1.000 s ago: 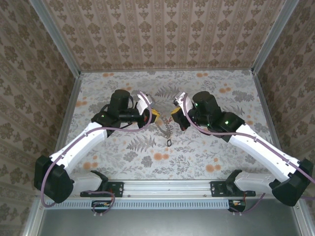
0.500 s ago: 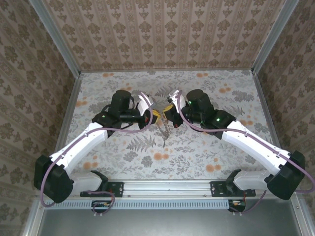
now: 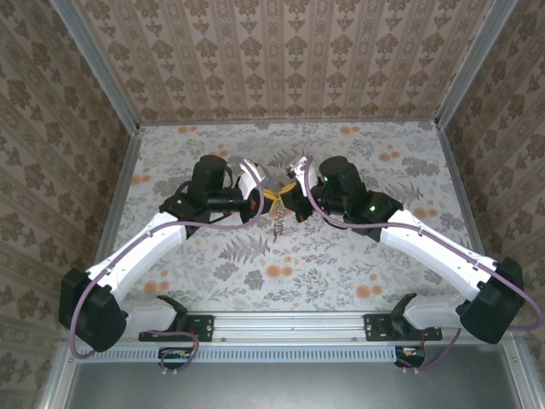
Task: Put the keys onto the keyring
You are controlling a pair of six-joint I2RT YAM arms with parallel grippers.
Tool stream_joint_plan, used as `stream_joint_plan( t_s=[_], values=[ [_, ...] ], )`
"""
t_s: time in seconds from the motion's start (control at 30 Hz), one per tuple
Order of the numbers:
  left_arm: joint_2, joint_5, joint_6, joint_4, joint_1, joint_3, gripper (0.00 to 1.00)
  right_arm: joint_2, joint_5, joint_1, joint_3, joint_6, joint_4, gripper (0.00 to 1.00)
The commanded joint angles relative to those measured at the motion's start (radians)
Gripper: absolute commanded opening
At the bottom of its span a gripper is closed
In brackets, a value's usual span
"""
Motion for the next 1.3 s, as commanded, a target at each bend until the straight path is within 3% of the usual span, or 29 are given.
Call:
stream_joint_plan(
  t_s=[0.0,0.5,1.13,1.27],
  values=[
    [-0.023,0.045,-0.024,0.056,-0.008,0.017,0.0,-0.026,0.049,0.009,-0.023,0.02,0.035,0.0],
    [-0.052,0.053,-0.027,0.125,-0.016,-0.028,0.0,-0.057,0.165,0.002,-0.058,0.083,0.057,0.0],
    [-0.098,0.023,-0.026,0.354,-0.044,-0.16,0.0,-0.023,-0.098,-0.131,-0.051,0.327,-0.01,0.0],
    [-0.105,0.015,-0.021,0.407,-0.051,-0.189,0.0,-0.008,-0.138,-0.144,-0.052,0.35,-0.016,0.13]
  ],
)
